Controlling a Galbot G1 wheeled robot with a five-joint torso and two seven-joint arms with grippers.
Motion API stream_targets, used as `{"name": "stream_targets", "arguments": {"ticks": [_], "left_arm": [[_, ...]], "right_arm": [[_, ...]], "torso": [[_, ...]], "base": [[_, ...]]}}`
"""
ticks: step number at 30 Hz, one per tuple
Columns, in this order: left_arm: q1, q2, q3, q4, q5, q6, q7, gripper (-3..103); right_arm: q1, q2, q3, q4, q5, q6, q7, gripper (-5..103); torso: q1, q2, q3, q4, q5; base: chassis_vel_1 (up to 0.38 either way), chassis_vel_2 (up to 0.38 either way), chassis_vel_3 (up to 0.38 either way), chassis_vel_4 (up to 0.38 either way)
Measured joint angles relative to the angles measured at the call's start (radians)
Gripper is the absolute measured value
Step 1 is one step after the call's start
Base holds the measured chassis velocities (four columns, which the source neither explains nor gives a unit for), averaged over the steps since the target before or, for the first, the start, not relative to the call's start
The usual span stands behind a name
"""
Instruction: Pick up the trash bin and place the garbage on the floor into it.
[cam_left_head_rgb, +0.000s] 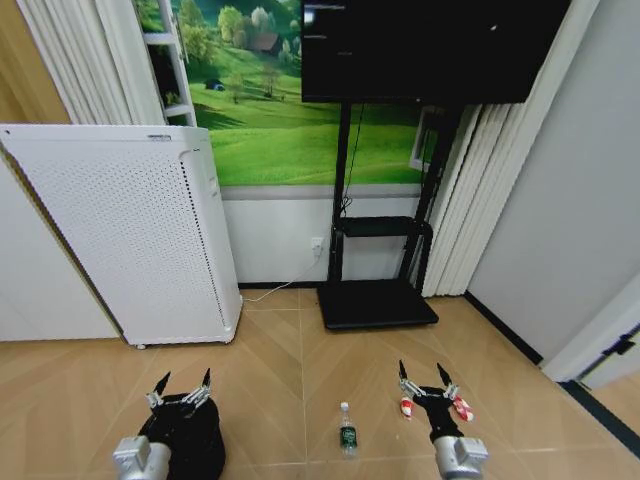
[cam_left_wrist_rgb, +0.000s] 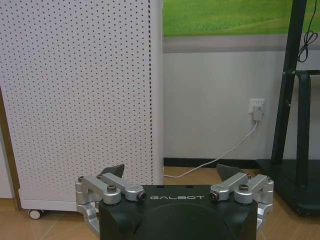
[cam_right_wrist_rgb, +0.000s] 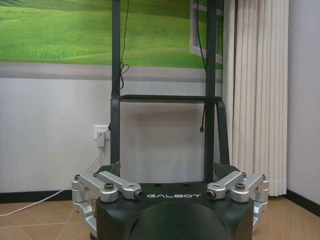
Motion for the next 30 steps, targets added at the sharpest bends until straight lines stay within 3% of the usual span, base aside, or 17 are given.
{"name": "stream_targets", "arguments": {"ticks": [17, 23, 30], "left_arm": [[0.001, -0.002, -0.002, 0.008, 0.007, 0.011, -0.009, 100], [0.012, 0.007, -0.002, 0.001, 0.007, 0.051, -0.059, 100], [0.033, 0.019, -0.025, -0.018, -0.031, 0.077, -0.130, 100]], "right_arm": [[0.000, 0.000, 0.001, -0.003, 0.004, -0.003, 0.002, 100], [-0.009, -0.002, 0.000, 0.002, 0.004, -0.004, 0.003, 100], [-0.005, 0.003, -0.001, 0.000, 0.005, -0.008, 0.004, 100]], "torso": [[-0.012, -0.062, -0.046, 0.0000, 0.0000], [-0.012, -0.087, -0.071, 0.0007, 0.0000], [-0.012, -0.091, -0.077, 0.0008, -0.0001]], "base": [[0.000, 0.000, 0.000, 0.000], [0.000, 0.000, 0.000, 0.000], [0.000, 0.000, 0.000, 0.000]]}}
